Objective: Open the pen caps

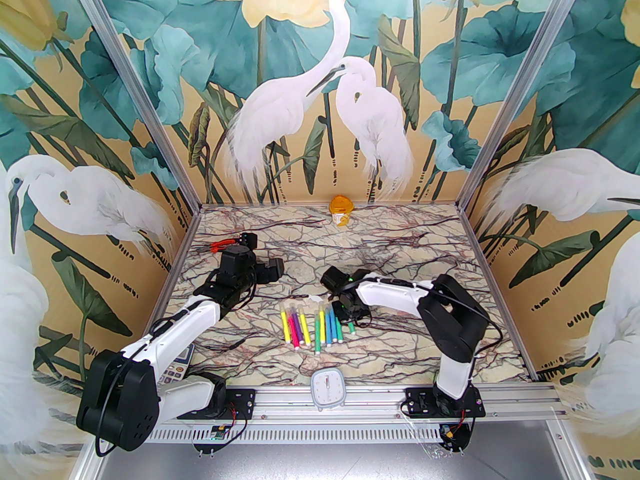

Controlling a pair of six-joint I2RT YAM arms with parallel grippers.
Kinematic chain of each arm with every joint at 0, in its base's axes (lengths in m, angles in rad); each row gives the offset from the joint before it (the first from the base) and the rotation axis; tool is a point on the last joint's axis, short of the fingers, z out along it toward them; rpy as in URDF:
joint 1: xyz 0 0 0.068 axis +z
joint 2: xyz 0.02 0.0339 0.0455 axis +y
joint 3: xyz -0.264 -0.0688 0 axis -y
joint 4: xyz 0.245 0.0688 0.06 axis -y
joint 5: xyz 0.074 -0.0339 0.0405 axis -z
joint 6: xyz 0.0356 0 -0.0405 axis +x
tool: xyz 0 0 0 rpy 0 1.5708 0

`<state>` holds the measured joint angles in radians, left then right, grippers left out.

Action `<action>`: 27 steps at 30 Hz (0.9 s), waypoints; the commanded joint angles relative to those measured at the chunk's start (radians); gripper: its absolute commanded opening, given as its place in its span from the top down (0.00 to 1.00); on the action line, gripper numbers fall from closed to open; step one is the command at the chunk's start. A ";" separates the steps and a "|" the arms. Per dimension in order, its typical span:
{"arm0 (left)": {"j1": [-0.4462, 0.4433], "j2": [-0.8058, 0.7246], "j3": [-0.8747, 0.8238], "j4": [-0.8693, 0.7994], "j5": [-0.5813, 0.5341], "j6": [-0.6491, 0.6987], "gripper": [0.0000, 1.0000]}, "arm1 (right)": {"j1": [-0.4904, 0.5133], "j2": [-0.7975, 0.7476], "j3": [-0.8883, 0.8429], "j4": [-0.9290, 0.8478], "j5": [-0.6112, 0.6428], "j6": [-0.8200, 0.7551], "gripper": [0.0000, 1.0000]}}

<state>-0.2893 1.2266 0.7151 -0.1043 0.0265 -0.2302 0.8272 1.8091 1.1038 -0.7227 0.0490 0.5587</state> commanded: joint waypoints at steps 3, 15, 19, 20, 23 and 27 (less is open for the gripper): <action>-0.006 0.023 0.033 0.021 0.116 -0.019 0.02 | -0.003 -0.129 -0.096 0.187 -0.046 -0.080 0.87; -0.023 0.092 0.082 0.069 0.424 -0.038 0.05 | -0.007 -0.345 -0.233 0.385 -0.050 -0.168 0.88; -0.031 0.117 0.089 0.116 0.537 -0.064 0.07 | -0.007 -0.434 -0.281 0.457 -0.049 -0.190 0.88; -0.036 0.125 0.089 0.131 0.567 -0.071 0.07 | -0.007 -0.452 -0.289 0.469 -0.050 -0.197 0.88; -0.054 0.148 0.093 0.180 0.659 -0.086 0.09 | -0.007 -0.490 -0.297 0.482 -0.061 -0.212 0.88; -0.095 0.183 0.110 0.224 0.773 -0.089 0.11 | -0.007 -0.520 -0.296 0.483 -0.083 -0.229 0.88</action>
<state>-0.3580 1.3857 0.7887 0.0483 0.6487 -0.3038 0.8234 1.3163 0.8154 -0.2745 -0.0086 0.3611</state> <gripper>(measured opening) 0.898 0.150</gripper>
